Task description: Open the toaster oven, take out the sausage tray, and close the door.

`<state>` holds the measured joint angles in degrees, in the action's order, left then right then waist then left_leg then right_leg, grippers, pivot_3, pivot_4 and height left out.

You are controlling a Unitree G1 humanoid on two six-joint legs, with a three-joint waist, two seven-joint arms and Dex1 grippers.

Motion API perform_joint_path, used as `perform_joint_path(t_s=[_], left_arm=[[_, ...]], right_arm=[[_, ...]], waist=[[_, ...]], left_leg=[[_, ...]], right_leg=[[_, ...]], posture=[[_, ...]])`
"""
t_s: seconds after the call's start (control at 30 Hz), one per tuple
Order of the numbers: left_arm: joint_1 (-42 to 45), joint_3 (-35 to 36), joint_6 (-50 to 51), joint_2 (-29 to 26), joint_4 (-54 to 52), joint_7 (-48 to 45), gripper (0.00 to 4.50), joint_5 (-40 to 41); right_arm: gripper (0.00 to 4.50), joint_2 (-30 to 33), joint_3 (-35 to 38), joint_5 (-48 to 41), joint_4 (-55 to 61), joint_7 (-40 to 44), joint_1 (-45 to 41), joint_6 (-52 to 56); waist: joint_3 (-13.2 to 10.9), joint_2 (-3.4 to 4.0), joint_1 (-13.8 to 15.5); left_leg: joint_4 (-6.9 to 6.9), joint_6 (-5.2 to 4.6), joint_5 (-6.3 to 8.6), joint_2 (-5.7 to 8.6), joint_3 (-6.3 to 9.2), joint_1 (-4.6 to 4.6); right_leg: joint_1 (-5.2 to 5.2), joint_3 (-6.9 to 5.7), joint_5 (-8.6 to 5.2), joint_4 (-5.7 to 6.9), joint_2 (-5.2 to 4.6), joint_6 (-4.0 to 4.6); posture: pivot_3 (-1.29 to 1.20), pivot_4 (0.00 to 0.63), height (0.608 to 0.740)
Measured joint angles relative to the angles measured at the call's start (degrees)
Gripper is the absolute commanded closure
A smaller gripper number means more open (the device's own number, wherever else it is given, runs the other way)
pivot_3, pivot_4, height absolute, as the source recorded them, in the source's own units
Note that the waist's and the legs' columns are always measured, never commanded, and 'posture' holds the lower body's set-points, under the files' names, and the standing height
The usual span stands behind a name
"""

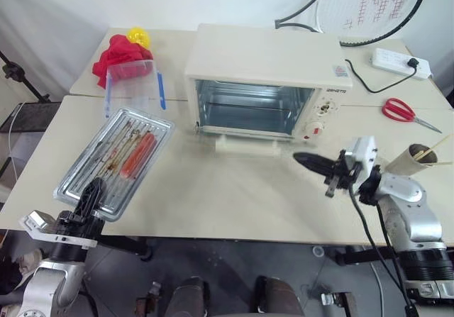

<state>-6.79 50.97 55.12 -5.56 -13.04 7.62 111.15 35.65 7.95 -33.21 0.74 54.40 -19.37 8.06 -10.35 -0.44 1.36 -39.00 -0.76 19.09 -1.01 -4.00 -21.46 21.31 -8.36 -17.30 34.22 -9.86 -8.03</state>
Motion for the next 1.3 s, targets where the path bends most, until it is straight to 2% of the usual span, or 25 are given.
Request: perform_joint_path(t_s=[0.13,0.23,0.33,0.43,0.57,0.7,0.77,0.9,1.0,1.17,1.3], left_arm=[[0.31,-0.03,0.66,0.02,0.1,0.36,4.5,0.0],[0.22,-0.29,1.27,-0.3,0.32,0.44,4.5,0.01],[-0.25,-2.62,3.4,-3.05,0.43,0.49,4.5,0.01],[-0.44,-5.93,5.71,-5.84,0.73,0.53,4.5,0.06],[-0.67,-11.12,9.24,-11.97,2.87,0.37,4.5,0.14],[1.36,-16.38,12.06,-17.19,5.29,-1.13,4.5,0.14],[5.1,-19.79,13.76,-20.56,7.47,-1.78,4.5,0.14],[16.93,-27.24,16.99,-24.46,15.36,-2.03,4.5,0.16],[22.64,-31.55,19.56,-26.1,21.3,-2.36,4.5,0.16],[31.4,-39.93,22.5,-26.76,30.96,-2.07,4.5,-0.11],[38.12,-43.93,23.1,-23.71,36.68,-2.77,4.5,-4.72]], right_arm=[[4.48,-0.94,3.43,-2.74,1.22,-5.02,-5.06,4.51],[4.48,-0.17,3.11,-6.29,3.39,-4.84,-6.65,10.51],[4.48,4.31,-3.23,-11.0,12.61,-0.29,-10.64,21.15],[4.48,4.81,-7.31,-11.0,16.48,0.32,-14.59,25.81],[4.48,4.06,-12.01,-10.12,19.27,0.45,-15.73,28.39],[4.48,5.2,-11.89,-7.86,21.53,3.88,-10.28,24.37],[4.48,7.56,-9.99,-4.9,20.67,5.27,-4.48,21.14],[4.48,10.35,0.47,-2.2,17.34,5.47,6.24,16.11],[4.48,12.88,5.36,-0.49,17.14,6.07,11.95,14.21],[4.48,14.05,13.11,0.51,17.98,6.15,21.49,13.51],[4.48,14.05,18.14,0.71,19.75,6.05,28.36,13.3]], waist=[[0.0,0.0,0.06],[0.0,0.01,0.03],[-0.02,0.04,-0.05],[0.01,-0.02,-0.08],[0.01,-0.01,0.14],[0.02,-0.03,0.32],[0.02,-0.04,0.68],[0.02,-0.03,1.14],[0.02,-0.03,0.66],[0.02,-0.03,0.26],[0.02,-0.03,0.72]], left_leg=[[0.01,0.01,0.02,-0.02,-0.01,-0.04],[0.01,-0.05,0.07,-0.02,-0.07,-0.1],[0.02,-0.08,0.09,-0.14,-0.08,-0.13],[0.0,-0.03,0.13,-0.17,-0.11,-0.11],[0.01,0.0,0.16,-0.15,-0.1,-0.14],[0.01,-0.04,0.21,0.05,-0.06,-0.15],[-0.03,-0.04,0.21,0.11,-0.02,-0.17],[-0.04,-0.06,0.2,0.12,-0.19,-0.13],[0.07,-0.05,0.2,0.05,-0.29,-0.07],[0.05,-0.04,0.19,-0.02,-0.44,-0.05],[-0.02,-0.04,0.18,0.02,-0.73,-0.05]], right_leg=[[0.04,0.01,0.0,-0.03,0.04,0.0],[0.11,0.04,0.0,-0.06,0.04,0.0],[0.19,0.09,0.0,-0.07,0.17,0.0],[0.17,0.11,0.0,-0.08,0.21,0.0],[0.21,0.13,0.0,-0.09,0.21,0.0],[0.18,0.59,0.0,-0.15,0.23,0.0],[0.16,0.74,0.0,-0.16,0.24,0.0],[0.16,0.92,0.05,-0.19,0.28,-0.09],[0.2,0.98,0.05,-0.2,0.39,-0.1],[0.2,0.99,0.05,-0.19,0.45,-0.1],[0.16,1.09,0.1,-0.22,0.44,-0.2]], posture=[[0.0,0.15,0.74],[0.0,0.15,0.74],[0.0,0.15,0.74],[0.0,0.15,0.74],[0.0,0.15,0.74],[0.0,0.15,0.74],[0.0,0.15,0.74],[0.0,0.15,0.74],[0.0,0.15,0.74],[0.0,0.15,0.74],[0.0,0.15,0.74]])
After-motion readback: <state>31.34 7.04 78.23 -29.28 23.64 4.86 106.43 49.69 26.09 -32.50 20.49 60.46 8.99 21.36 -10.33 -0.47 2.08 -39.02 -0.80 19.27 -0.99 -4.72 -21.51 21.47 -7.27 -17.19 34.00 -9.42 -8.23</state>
